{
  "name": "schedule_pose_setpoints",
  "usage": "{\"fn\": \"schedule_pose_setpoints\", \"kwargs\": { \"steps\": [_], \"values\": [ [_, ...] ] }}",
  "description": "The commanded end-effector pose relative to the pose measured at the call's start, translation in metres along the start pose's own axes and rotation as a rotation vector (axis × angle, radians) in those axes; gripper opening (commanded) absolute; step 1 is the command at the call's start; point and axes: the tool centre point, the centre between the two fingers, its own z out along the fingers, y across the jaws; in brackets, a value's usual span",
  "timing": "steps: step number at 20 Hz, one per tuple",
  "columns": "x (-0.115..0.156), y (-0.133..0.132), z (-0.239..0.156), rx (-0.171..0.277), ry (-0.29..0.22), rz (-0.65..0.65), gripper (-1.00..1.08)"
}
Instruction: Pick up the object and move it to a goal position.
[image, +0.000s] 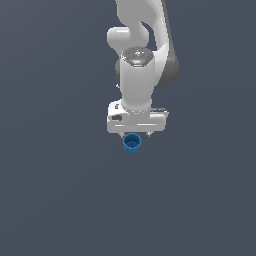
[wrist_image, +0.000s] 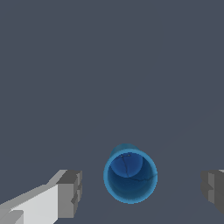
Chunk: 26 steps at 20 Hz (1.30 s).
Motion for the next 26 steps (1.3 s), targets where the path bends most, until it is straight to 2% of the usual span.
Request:
{"fn": "schedule_pose_setpoints", "kwargs": {
  "steps": [1, 8, 15, 26],
  "values": [
    [0.0, 0.0, 0.0, 0.0, 0.0, 0.0, 0.28],
    [-0.006, 0.008, 0.004, -0.001, -0.025, 0.025, 0.28],
    [-0.006, 0.008, 0.006, 0.004, -0.028, 0.049, 0.28],
    [-0.008, 0.008, 0.023, 0.038, -0.066, 0.252, 0.28]
  ]
}}
